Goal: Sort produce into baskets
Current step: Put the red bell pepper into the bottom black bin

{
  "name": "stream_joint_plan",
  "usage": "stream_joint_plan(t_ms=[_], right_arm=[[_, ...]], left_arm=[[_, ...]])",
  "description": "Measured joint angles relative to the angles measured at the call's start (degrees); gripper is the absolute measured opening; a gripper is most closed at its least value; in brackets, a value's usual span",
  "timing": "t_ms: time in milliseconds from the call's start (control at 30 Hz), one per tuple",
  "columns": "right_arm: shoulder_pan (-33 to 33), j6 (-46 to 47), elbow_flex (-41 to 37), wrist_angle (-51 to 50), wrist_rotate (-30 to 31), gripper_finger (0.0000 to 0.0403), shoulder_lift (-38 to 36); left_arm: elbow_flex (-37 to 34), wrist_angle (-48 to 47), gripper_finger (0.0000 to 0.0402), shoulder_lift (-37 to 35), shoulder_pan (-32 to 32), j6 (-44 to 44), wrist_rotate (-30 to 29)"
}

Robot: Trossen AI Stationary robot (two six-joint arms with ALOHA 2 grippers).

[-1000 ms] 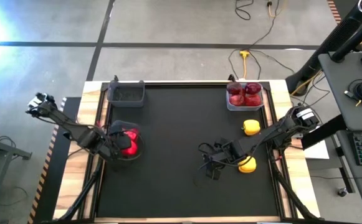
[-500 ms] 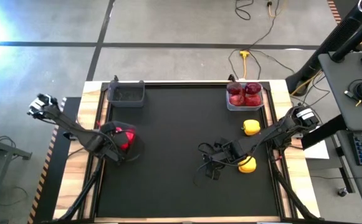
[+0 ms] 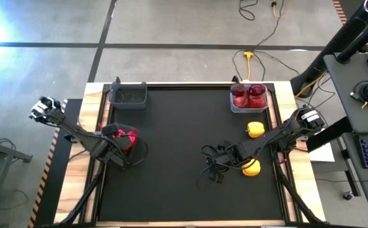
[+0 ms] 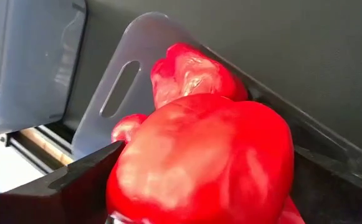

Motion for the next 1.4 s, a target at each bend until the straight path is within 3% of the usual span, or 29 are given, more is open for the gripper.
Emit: stream_joint_plan(t_ms=[167,267,533,800,1233,1400], right_arm=[[0.00,-0.02,-0.02,0.00,0.00,0.0374,0.01],[0.00,-0.02,-0.02,0.02,0.00,0.0374,0.01],[0.00,0.02,-0.02,0.15,-0.04,0.0374,0.01],[0.00,-0.02,-0.02,0.22,-0.17,0.0374,0.01],[0.01,-0.02,-0.09,0.39,-0.17,0.0374,0.01],[0.02,-0.02,-0.33,0.37,-0.17,0.0374,0.03]], left_arm=[[1.48,-1.95,0.0383,-0.54,0.00,0.00,0.21],[1.54,-1.02,0.0382,-0.40,0.02,0.12,3.36],[1.50,0.74,0.0384,3.57,0.04,2.38,4.61],[1.52,5.43,0.0398,7.52,0.91,12.07,13.83],[1.35,5.10,0.0398,11.51,2.14,20.72,14.74],[1.52,5.05,0.0398,13.72,2.10,18.93,14.81]])
